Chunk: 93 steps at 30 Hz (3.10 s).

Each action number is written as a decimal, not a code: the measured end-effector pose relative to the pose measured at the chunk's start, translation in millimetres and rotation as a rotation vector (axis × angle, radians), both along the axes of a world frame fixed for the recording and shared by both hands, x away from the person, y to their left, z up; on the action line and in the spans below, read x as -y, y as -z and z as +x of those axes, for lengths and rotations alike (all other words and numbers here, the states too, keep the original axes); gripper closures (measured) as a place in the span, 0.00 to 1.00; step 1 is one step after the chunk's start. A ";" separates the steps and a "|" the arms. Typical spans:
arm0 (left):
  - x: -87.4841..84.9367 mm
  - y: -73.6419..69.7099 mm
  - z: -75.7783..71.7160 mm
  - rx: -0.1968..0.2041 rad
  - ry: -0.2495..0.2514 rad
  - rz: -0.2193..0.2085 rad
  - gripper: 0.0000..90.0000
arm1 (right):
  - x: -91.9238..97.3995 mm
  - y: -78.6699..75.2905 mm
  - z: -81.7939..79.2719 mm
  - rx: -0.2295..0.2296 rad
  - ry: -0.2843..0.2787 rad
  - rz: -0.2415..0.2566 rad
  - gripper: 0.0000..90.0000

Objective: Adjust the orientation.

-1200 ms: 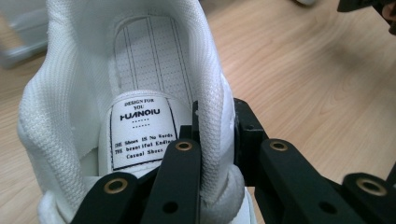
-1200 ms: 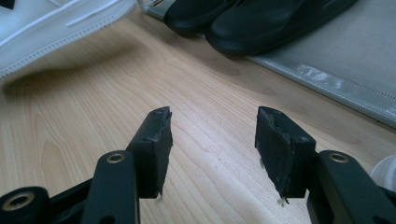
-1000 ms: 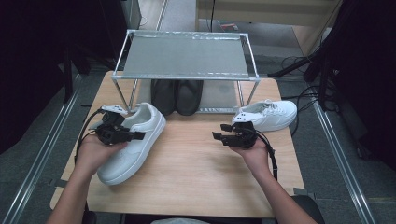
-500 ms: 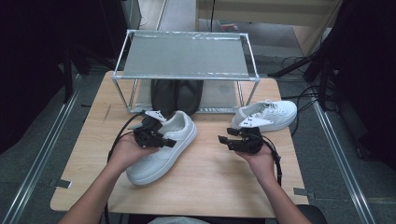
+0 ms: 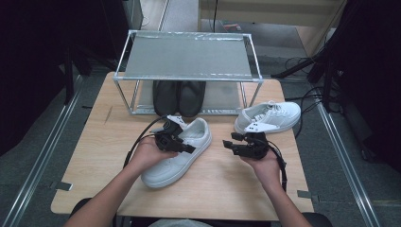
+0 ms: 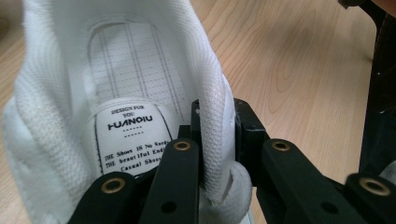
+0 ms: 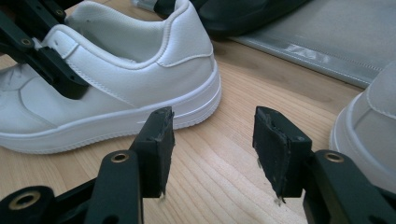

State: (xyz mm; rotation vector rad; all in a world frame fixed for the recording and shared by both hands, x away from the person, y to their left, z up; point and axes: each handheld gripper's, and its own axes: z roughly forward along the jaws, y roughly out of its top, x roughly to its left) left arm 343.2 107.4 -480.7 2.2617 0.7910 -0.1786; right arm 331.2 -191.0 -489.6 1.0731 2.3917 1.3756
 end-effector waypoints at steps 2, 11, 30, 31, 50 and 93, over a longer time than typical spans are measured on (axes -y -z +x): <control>1.2 1.1 -0.7 0.012 0.009 0.003 0.91 | -1.9 0.6 -0.2 -0.002 -0.001 -0.006 0.54; 4.3 2.5 -6.8 0.047 0.028 0.017 0.85 | -9.9 2.1 -2.2 -0.006 -0.040 -0.003 0.55; -17.9 -18.9 -11.9 0.085 -0.038 -0.023 0.59 | -13.6 0.8 -3.7 -0.001 -0.057 -0.015 0.54; -22.8 -20.5 -11.9 0.080 -0.046 -0.044 0.60 | -13.7 0.7 -3.7 -0.002 -0.057 -0.015 0.54; -48.8 -31.3 -34.9 0.110 -0.116 -0.061 0.54 | -27.1 -5.3 2.0 0.005 -0.105 -0.003 0.54; -54.3 3.4 -72.0 0.094 -0.106 -0.008 1.00 | -85.1 0.0 27.3 -0.050 -0.244 0.016 1.00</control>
